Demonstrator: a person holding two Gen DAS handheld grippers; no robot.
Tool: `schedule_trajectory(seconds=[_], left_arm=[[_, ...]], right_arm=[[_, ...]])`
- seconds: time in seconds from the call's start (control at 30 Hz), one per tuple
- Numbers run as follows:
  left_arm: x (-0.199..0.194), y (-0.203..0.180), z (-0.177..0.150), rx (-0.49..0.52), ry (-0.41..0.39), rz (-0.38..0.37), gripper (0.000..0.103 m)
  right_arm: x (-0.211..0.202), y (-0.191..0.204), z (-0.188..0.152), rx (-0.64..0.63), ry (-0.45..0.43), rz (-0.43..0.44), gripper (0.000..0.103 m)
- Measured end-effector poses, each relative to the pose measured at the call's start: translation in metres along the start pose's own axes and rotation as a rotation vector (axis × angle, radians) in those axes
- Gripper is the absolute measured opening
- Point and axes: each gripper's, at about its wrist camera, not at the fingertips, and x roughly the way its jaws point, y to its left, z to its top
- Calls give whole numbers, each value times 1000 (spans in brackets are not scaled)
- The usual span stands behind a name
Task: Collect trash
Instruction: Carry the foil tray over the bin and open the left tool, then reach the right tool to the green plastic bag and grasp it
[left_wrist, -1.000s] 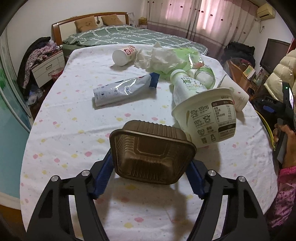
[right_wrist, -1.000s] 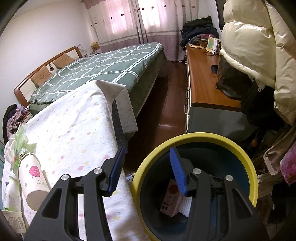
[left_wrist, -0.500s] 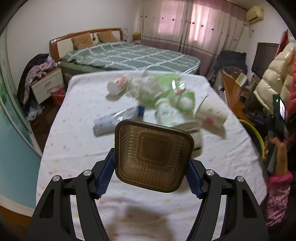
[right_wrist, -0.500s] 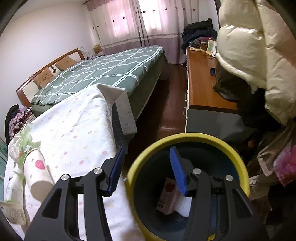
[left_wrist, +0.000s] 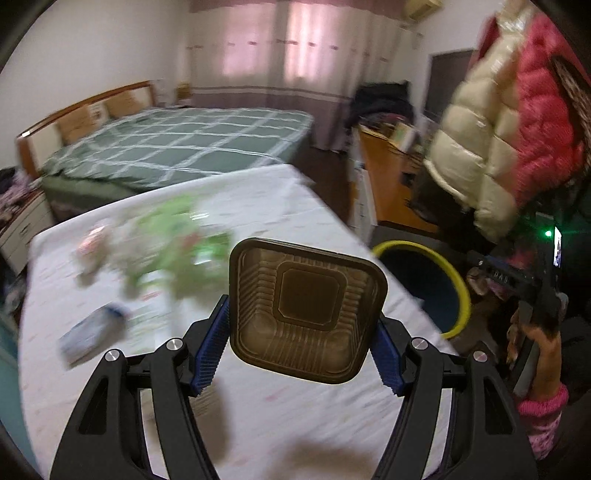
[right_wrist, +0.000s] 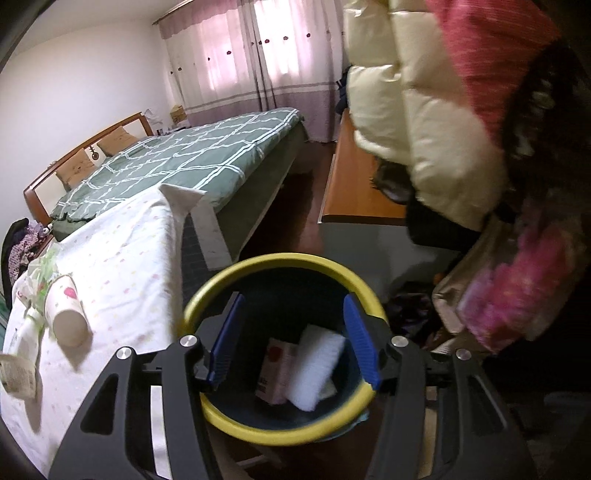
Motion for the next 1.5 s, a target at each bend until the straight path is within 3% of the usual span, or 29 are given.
schedule_trajectory(seconds=[0.3, 0.5, 0.73, 0.83, 0.87, 1.07, 1.27, 1.5], left_arm=[[85, -108, 40, 134, 85, -151, 68], [141, -157, 47, 179, 154, -186, 69], [194, -188, 45, 183, 234, -203, 71], [207, -191, 43, 177, 249, -200, 84], [209, -191, 43, 175, 250, -196, 84], [188, -176, 46, 151, 221, -203, 88], [120, -133, 51, 121, 70, -159, 94], [30, -44, 42, 36, -96, -32, 97]], right_arm=[[-14, -43, -17, 27, 15, -9, 54], [-17, -62, -21, 49, 23, -26, 54], [-15, -77, -23, 66, 32, -47, 56], [-13, -77, -22, 68, 40, -49, 57], [-12, -77, -22, 66, 43, -49, 57], [-9, -64, -19, 43, 51, -42, 57], [-12, -34, -16, 3, 42, -12, 57], [-17, 22, -12, -71, 27, 38, 57]])
